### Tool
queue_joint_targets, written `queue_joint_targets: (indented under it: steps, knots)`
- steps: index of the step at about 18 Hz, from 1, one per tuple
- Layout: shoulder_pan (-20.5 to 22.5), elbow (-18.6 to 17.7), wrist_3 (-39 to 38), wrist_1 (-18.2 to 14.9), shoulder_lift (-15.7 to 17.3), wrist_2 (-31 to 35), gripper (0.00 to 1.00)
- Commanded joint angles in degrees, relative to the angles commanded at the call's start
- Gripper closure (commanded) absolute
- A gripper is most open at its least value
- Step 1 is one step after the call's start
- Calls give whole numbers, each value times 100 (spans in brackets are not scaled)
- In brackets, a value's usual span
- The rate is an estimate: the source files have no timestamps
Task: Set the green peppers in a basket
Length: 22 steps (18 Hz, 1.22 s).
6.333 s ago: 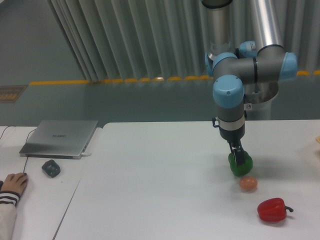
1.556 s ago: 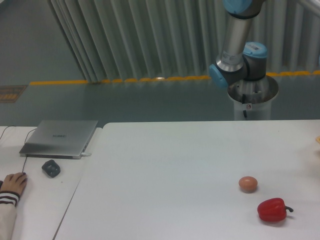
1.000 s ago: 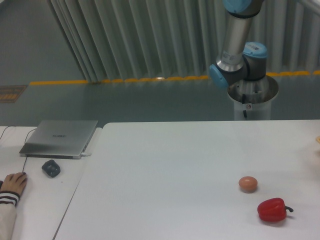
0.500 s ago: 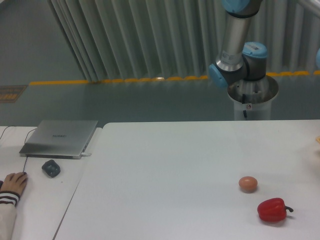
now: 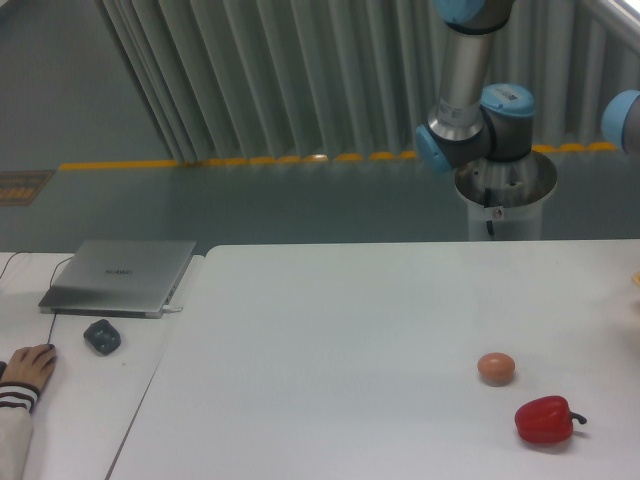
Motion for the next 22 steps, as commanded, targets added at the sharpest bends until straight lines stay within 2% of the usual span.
queue_joint_targets:
  steps: [8, 14, 16, 20, 22]
  knots:
    - [-97, 18, -246, 0, 18, -18, 0]
    - [-334, -18, -1675, 0, 26, -342, 0]
    - [-535, -27, -2239, 0, 18, -343, 0]
    - [-1044, -35, -2303, 0, -70, 183, 0]
    - [-1169, -44, -2294, 0, -131, 360, 0]
